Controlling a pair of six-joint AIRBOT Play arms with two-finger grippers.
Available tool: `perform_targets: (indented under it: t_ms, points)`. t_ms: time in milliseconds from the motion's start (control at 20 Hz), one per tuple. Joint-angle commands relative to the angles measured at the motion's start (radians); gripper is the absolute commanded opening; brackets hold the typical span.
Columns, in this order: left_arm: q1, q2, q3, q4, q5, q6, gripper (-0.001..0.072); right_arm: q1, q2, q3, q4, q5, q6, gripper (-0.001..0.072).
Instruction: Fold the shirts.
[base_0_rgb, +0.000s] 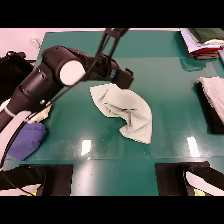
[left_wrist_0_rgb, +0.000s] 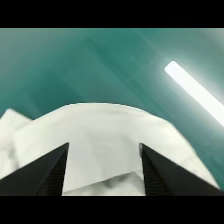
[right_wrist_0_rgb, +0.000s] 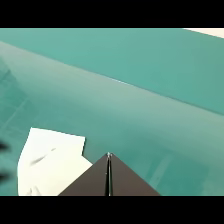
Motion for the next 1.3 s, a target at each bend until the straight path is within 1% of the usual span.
perform_targets:
  t_ms: [0, 50, 150, 250, 350, 400, 500, 750, 850, 950, 1000, 1050, 1100, 1150, 1250]
  points:
    - [0.211, -0.021, 0.001, -0.029, -0.097, -0.092, 0.0527, 0.000, 0.001, 0.008, 0.001, 0.019, 0.000, 0.0017]
    - [0.285, -0.021, -0.019, -0.055, -0.123, -0.103, 0.0528, 0.000, 0.001, 0.008, 0.002, 0.019, 0.000, 0.0017]
    - [0.406, -0.021, -0.116, -0.171, -0.124, -0.100, 0.0527, 0.000, 0.000, 0.008, 0.001, 0.017, 0.000, 0.0017]
    - [0.464, -0.021, -0.277, -0.278, -0.083, -0.099, 0.0527, 0.000, 0.001, 0.008, 0.001, 0.016, 0.000, 0.0018]
    - [0.457, -0.023, -0.455, -0.331, -0.005, -0.100, 0.0527, 0.000, 0.000, 0.007, 0.001, 0.015, 0.000, 0.0017]
    - [0.444, -0.029, -0.537, -0.383, 0.043, -0.099, 0.0527, 0.000, 0.000, 0.008, 0.001, 0.014, 0.000, 0.0017]
    - [0.405, -0.047, -0.650, -0.452, 0.137, -0.098, 0.0527, 0.000, 0.000, 0.008, 0.001, 0.014, 0.000, 0.0017]
    - [0.275, -0.125, -0.681, -0.497, 0.265, -0.100, 0.0527, 0.000, 0.000, 0.007, 0.001, 0.015, 0.000, 0.0017]
    - [0.255, -0.140, -0.680, -0.566, 0.293, -0.099, 0.0527, 0.000, 0.000, 0.007, 0.001, 0.016, 0.000, 0.0017]
    - [0.246, -0.142, -0.680, -0.582, 0.323, -0.099, 0.0524, 0.000, 0.000, 0.007, 0.001, 0.016, 0.000, 0.0017]
    - [0.246, -0.142, -0.680, -0.582, 0.322, -0.099, 0.0399, 0.000, 0.000, 0.007, 0.001, 0.018, 0.000, 0.0017]
    - [0.246, -0.142, -0.680, -0.581, 0.321, -0.098, 0.0249, 0.000, 0.000, 0.008, 0.001, 0.024, 0.000, 0.0017]
    - [0.247, -0.140, -0.680, -0.581, 0.321, -0.098, 0.0078, 0.000, 0.001, 0.007, -0.001, 0.042, 0.000, 0.0017]
    - [0.254, -0.138, -0.676, -0.580, 0.314, -0.080, 0.0022, -0.002, 0.000, 0.007, -0.009, 0.070, 0.000, 0.0017]
    - [0.293, -0.136, -0.624, -0.561, 0.224, -0.028, 0.0022, -0.034, 0.006, -0.029, -0.006, 0.135, 0.000, 0.0018]
